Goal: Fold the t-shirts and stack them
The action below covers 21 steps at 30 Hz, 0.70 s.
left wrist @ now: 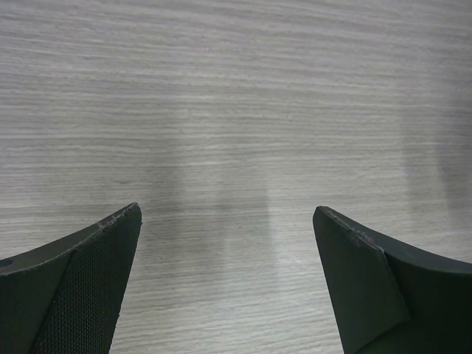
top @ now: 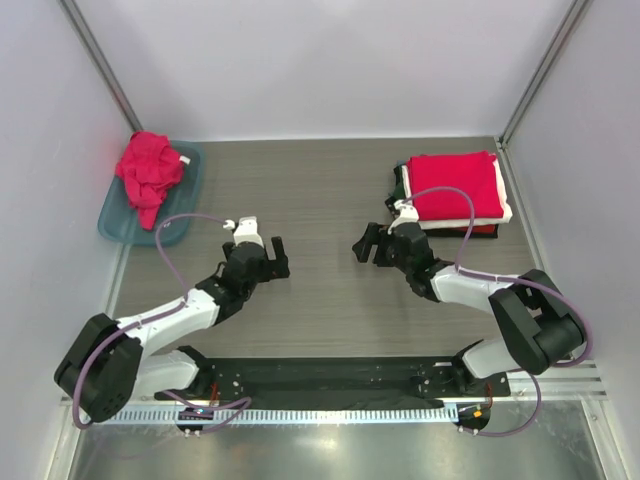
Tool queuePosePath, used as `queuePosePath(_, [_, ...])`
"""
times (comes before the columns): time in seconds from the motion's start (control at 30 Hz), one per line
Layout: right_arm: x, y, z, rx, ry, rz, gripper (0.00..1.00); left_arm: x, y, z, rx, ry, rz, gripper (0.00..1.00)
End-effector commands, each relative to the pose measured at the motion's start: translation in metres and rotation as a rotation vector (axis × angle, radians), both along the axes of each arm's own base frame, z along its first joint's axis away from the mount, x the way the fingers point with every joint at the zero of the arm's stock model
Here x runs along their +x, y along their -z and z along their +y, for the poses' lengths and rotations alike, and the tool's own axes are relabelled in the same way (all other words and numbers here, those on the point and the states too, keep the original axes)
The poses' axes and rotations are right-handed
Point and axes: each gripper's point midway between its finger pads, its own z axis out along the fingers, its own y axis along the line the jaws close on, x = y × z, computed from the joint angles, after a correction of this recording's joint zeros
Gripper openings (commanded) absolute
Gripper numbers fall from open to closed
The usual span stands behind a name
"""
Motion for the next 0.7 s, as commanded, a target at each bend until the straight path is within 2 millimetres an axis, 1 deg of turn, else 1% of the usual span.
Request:
queuePosePath(0.0, [0.012,-0.016,-0.001,0.025,0.039,-0.066,0.83,0.017,-0.022,0.006,0.002,-0.065,-0.069,1.0])
queuePosePath(0.03, [0.011,-0.014,-0.001,0.018,0.039,-0.054,0.83,0.016,-0.02,0.009,0.011,-0.081,-0.061,0.99])
queuePosePath(0.07, [0.012,-0.015,0.0,0.021,0.032,-0.056,0.83,0.022,-0.027,0.018,-0.006,-0.155,-0.064,1.0])
queuePosePath(0.1, [0.012,-0.015,0.001,0.025,0.028,-0.056,0.83,0.023,-0.028,0.025,-0.017,-0.206,-0.044,1.0])
queuePosePath(0.13, [0.011,-0.018,0.002,0.031,0.025,-0.065,0.83,0.019,-0.022,0.035,-0.004,-0.245,0.008,1.0])
queuePosePath(0.17, [0.009,-0.015,0.001,0.03,0.022,-0.063,0.83,0.027,-0.031,0.042,-0.062,-0.302,0.012,1.0])
queuePosePath(0.23, [0.008,-0.018,0.001,0.039,0.019,-0.076,0.83,0.033,-0.036,0.054,-0.095,-0.361,0.034,1.0])
queuePosePath(0.27, [0.007,-0.018,0.001,0.041,0.015,-0.073,0.83,0.044,-0.048,0.068,-0.14,-0.426,0.019,1.0])
queuePosePath(0.33, [0.007,-0.017,0.001,0.044,0.015,-0.07,0.82,0.053,-0.057,0.086,-0.166,-0.498,0.024,1.0])
queuePosePath(0.37, [0.007,-0.015,0.003,0.045,0.012,-0.066,0.82,0.067,-0.077,0.109,-0.202,-0.578,-0.009,1.0])
queuePosePath(0.4, [0.007,-0.015,0.003,0.044,0.01,-0.064,0.82,0.074,-0.078,0.12,-0.232,-0.637,0.003,0.98])
queuePosePath(0.43, [0.007,-0.013,0.005,0.046,0.004,-0.058,0.82,0.086,-0.085,0.145,-0.291,-0.735,0.007,0.97])
queuePosePath(0.47, [0.007,-0.013,0.005,0.047,0.003,-0.057,0.82,0.088,-0.093,0.159,-0.3,-0.768,-0.002,0.97])
queuePosePath(0.5, [0.006,-0.013,0.006,0.048,-0.001,-0.055,0.82,0.095,-0.087,0.17,-0.352,-0.837,0.018,0.95])
queuePosePath(0.53, [0.007,-0.013,0.006,0.048,-0.001,-0.055,0.82,0.098,-0.085,0.18,-0.378,-0.876,0.031,0.94])
queuePosePath(0.57, [0.006,-0.013,0.006,0.05,-0.005,-0.056,0.81,0.106,-0.095,0.204,-0.401,-0.94,-0.003,0.94])
queuePosePath(0.6, [0.005,-0.012,0.007,0.052,-0.009,-0.053,0.81,0.113,-0.087,0.213,-0.395,-0.978,0.005,0.93])
queuePosePath(0.63, [0.005,-0.014,0.007,0.053,-0.008,-0.056,0.81,0.119,-0.09,0.224,-0.395,-1.01,-0.018,0.92])
queuePosePath(0.67, [0.004,-0.013,0.006,0.054,-0.009,-0.055,0.81,0.129,-0.104,0.241,-0.401,-1.046,-0.06,0.91])
